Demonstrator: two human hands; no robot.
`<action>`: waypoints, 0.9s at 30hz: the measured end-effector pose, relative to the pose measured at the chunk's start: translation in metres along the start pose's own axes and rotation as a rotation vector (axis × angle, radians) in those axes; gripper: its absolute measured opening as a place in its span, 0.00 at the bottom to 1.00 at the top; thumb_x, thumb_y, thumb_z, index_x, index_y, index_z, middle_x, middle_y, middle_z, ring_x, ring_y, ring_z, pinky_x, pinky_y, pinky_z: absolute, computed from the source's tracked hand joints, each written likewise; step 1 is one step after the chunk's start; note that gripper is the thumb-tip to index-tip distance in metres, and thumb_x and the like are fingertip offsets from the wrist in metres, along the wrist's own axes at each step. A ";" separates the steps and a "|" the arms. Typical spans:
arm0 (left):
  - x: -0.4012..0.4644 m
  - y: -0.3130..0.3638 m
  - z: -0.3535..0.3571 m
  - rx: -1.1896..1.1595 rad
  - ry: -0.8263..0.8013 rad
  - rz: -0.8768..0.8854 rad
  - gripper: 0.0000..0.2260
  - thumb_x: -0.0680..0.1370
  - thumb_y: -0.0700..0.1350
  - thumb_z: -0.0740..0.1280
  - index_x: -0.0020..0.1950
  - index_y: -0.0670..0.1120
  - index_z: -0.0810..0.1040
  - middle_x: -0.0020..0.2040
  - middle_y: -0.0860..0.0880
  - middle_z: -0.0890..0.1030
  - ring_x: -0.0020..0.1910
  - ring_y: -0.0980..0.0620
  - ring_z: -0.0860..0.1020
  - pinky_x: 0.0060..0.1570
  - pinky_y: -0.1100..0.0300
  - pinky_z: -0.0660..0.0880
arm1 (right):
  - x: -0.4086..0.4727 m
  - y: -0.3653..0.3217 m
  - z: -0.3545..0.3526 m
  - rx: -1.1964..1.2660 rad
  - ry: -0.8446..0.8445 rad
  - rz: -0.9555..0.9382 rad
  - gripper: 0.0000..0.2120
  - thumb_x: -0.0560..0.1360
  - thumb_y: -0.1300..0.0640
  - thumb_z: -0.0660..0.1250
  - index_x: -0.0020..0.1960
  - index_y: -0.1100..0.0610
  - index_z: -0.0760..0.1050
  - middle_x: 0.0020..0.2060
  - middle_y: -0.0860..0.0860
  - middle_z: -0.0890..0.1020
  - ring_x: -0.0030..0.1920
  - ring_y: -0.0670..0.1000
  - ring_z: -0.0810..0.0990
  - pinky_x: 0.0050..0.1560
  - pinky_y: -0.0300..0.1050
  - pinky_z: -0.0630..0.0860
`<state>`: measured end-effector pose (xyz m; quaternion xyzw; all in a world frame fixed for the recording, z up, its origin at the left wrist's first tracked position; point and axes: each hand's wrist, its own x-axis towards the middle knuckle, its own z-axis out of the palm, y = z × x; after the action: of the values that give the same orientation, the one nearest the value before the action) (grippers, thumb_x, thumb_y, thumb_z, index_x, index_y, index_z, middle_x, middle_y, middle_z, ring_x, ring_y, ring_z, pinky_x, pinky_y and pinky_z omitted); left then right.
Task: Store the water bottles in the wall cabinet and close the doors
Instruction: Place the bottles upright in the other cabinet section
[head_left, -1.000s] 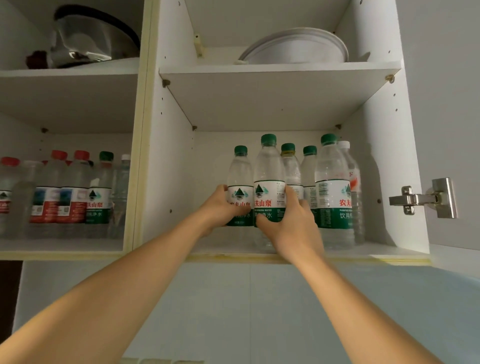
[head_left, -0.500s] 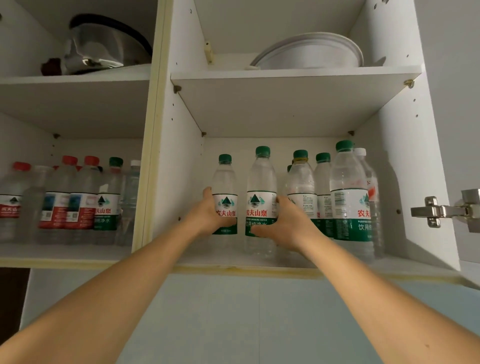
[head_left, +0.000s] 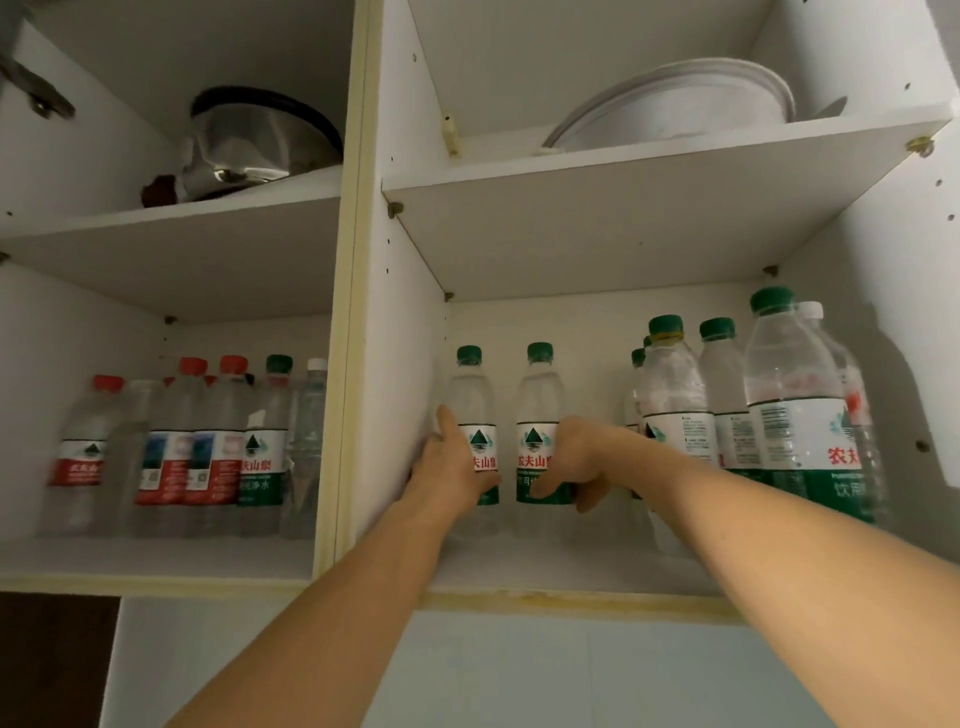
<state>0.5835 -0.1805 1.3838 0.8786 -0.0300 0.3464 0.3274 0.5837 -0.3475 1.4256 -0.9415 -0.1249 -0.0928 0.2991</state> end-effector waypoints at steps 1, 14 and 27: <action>-0.001 0.000 0.000 0.033 0.005 0.017 0.53 0.75 0.44 0.76 0.82 0.48 0.35 0.74 0.39 0.65 0.67 0.40 0.74 0.66 0.43 0.74 | 0.004 0.000 0.000 0.001 -0.012 0.001 0.22 0.71 0.61 0.79 0.62 0.59 0.75 0.52 0.60 0.81 0.52 0.61 0.84 0.47 0.55 0.85; 0.024 0.027 -0.025 0.894 -0.116 0.236 0.58 0.61 0.51 0.85 0.81 0.59 0.51 0.79 0.39 0.30 0.79 0.33 0.50 0.71 0.40 0.67 | 0.041 0.012 0.025 0.009 0.072 -0.126 0.24 0.73 0.55 0.78 0.63 0.57 0.70 0.43 0.53 0.77 0.48 0.56 0.82 0.32 0.44 0.81; 0.039 0.014 -0.002 1.264 -0.011 0.279 0.58 0.69 0.62 0.77 0.82 0.46 0.40 0.80 0.35 0.34 0.79 0.33 0.52 0.78 0.44 0.54 | 0.054 0.024 0.024 -0.172 0.179 -0.224 0.50 0.71 0.52 0.79 0.78 0.58 0.49 0.62 0.59 0.76 0.56 0.58 0.79 0.52 0.54 0.81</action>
<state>0.6077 -0.1838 1.4170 0.8916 0.0642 0.3322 -0.3011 0.6445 -0.3428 1.4065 -0.9318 -0.1935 -0.2194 0.2150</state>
